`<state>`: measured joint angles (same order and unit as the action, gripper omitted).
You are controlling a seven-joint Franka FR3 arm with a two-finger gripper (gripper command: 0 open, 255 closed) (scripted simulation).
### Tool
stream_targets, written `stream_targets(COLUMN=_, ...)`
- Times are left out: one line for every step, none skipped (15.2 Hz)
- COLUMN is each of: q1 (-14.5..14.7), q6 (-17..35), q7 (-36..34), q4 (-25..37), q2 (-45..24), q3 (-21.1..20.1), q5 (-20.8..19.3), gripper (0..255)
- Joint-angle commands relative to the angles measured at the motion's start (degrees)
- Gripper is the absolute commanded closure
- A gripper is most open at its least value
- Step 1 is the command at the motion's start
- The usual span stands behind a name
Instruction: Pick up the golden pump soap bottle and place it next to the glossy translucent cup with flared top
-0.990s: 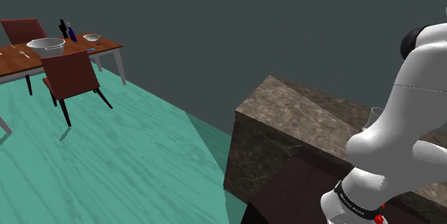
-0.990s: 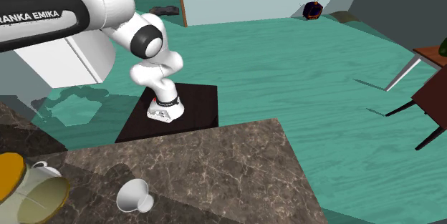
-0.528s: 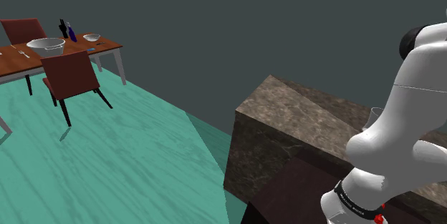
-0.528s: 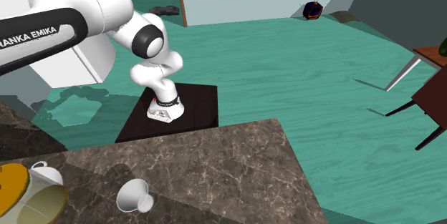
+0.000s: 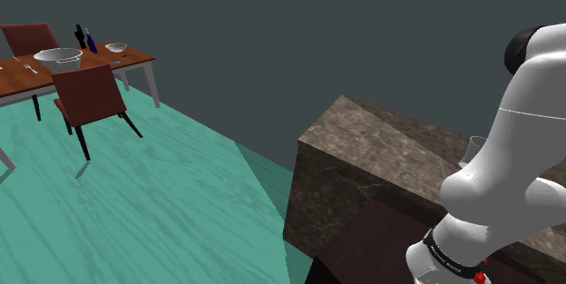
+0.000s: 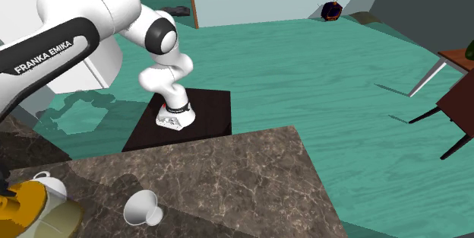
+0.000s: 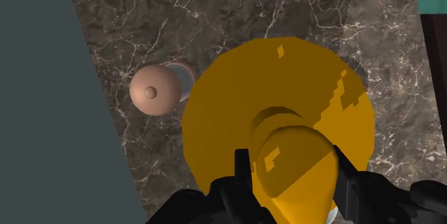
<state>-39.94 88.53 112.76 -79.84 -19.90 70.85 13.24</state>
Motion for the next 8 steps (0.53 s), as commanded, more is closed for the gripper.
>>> stream_targets(q1=0.92, q6=1.73, q7=-0.18, q4=-2.00, q2=0.37, q3=0.27, q5=-0.34, gripper=255)
stream_targets(q1=1.46, q6=2.62, q7=-0.32, q4=-3.08, q2=0.61, q3=0.42, q5=-0.56, gripper=255)
stream_targets(q1=1.96, q6=3.49, q7=-0.44, q4=-4.13, q2=0.83, q3=0.57, q5=-0.75, gripper=255)
stream_targets(q1=2.44, q6=4.35, q7=-0.56, q4=-5.15, q2=1.02, q3=0.71, q5=-0.92, gripper=255)
stream_targets(q1=2.88, q6=5.20, q7=-0.66, q4=-6.15, q2=1.20, q3=0.83, q5=-1.07, gripper=255)
stream_targets(q1=3.28, q6=6.04, q7=-0.76, q4=-7.12, q2=1.35, q3=0.93, q5=-1.20, gripper=255)
stream_targets(q1=3.66, q6=6.87, q7=-0.85, q4=-8.07, q2=1.49, q3=1.03, q5=-1.31, gripper=255)
stream_targets(q1=4.00, q6=7.69, q7=-0.93, q4=-9.00, q2=1.60, q3=1.10, q5=-1.40, gripper=255)
